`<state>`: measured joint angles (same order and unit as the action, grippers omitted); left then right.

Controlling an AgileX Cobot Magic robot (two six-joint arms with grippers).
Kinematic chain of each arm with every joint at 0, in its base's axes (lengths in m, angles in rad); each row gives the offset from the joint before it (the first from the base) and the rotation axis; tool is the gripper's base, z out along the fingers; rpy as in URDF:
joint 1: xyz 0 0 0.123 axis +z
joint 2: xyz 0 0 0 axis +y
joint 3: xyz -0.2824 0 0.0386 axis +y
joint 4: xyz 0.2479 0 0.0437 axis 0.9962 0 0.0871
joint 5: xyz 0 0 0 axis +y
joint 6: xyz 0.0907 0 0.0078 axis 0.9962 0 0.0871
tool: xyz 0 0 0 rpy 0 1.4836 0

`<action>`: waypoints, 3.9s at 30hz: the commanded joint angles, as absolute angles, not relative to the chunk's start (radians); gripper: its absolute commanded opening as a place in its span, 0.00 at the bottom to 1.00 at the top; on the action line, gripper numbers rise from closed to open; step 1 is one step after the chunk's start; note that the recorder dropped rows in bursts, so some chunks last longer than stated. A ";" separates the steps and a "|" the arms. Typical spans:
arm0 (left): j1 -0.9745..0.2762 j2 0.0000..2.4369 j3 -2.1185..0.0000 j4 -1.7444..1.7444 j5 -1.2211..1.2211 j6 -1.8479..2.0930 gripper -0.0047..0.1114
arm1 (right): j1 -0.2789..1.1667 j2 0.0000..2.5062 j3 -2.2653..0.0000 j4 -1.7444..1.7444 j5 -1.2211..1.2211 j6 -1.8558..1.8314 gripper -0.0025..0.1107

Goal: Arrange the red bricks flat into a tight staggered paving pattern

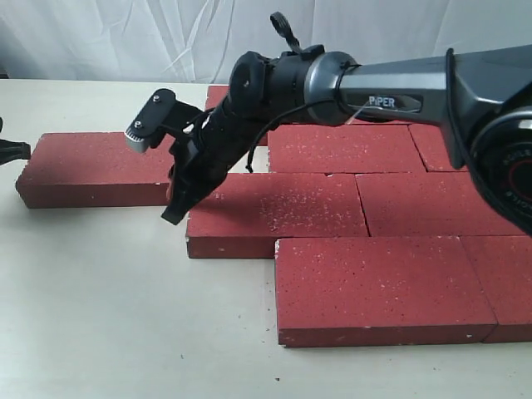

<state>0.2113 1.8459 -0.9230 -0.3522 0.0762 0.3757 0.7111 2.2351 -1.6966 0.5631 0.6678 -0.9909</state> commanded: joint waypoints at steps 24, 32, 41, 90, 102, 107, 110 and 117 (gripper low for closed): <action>0.111 1.961 -0.998 -0.389 0.036 0.378 0.04 | 0.749 2.433 -2.031 0.402 0.791 -0.807 0.01; 0.083 2.003 -1.026 -0.389 0.021 0.378 0.04 | 0.749 2.433 -2.031 0.374 0.752 -0.807 0.01; 0.083 2.003 -1.026 -0.389 0.025 0.378 0.04 | 0.745 2.433 -2.031 0.345 0.708 -0.765 0.01; 0.083 2.003 -1.026 -0.384 0.023 0.378 0.04 | 0.618 2.408 -2.034 0.219 0.797 -0.592 0.01; 0.088 2.003 -1.026 -0.410 0.000 0.374 0.04 | 0.700 2.395 -2.087 0.438 1.023 -0.817 0.01; 0.112 2.000 -1.026 -0.418 0.000 0.374 0.04 | 0.756 2.420 -2.089 0.326 0.960 -0.808 0.01; 0.129 2.000 -1.026 -0.435 0.006 0.374 0.04 | 0.761 2.436 -2.089 0.287 0.931 -0.784 0.01; 0.139 2.000 -1.026 -0.437 0.006 0.374 0.04 | 0.758 2.440 -2.089 0.218 0.852 -0.727 0.01</action>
